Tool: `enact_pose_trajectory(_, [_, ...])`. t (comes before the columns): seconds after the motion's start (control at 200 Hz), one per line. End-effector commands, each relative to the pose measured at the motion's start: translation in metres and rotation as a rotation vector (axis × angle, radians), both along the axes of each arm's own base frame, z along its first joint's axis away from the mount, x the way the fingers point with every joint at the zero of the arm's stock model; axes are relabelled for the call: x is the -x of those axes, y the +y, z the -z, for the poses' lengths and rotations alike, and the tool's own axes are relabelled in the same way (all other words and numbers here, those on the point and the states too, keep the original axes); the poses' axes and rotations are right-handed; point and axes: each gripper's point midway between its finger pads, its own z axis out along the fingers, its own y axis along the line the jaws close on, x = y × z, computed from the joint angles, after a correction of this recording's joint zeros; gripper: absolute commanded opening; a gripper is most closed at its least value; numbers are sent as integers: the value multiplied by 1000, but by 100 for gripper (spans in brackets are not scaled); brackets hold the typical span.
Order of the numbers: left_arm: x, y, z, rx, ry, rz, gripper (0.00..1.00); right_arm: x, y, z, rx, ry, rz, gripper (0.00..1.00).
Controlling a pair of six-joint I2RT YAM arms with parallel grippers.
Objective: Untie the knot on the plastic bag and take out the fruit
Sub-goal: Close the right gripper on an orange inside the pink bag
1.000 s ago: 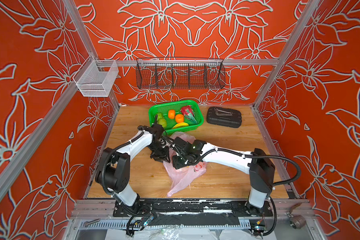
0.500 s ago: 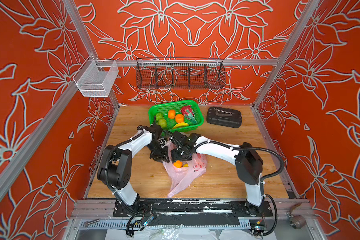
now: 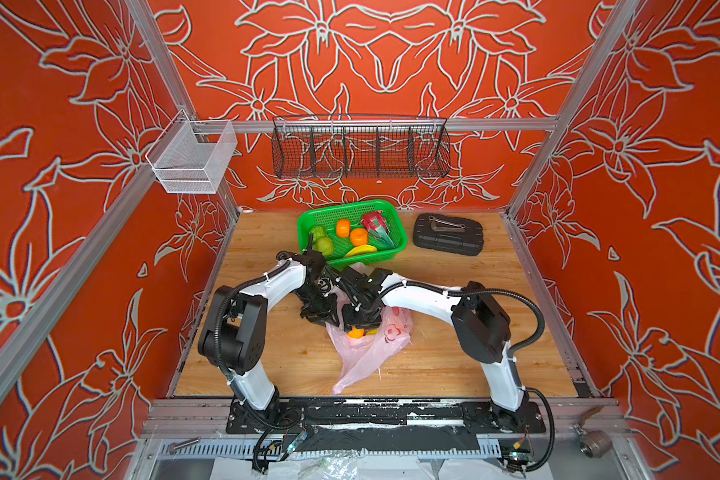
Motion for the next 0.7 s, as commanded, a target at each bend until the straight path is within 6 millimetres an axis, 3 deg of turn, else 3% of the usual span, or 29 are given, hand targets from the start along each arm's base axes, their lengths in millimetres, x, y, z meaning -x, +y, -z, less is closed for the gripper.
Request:
enact_pose_trajectory(0.0, [2,3,1,-8,-7,7,29,-2,-5,-4,1,-9,23,48])
enact_pose_trajectory(0.23, [-3,3,-3,-8,-39,5,29,-16,-21,-28,21,-130,78,41])
enact_pose_trajectory(0.696, [-15,6,-18,-27,-122,-18,30,-39,-48,-90,-33,-382,183,43])
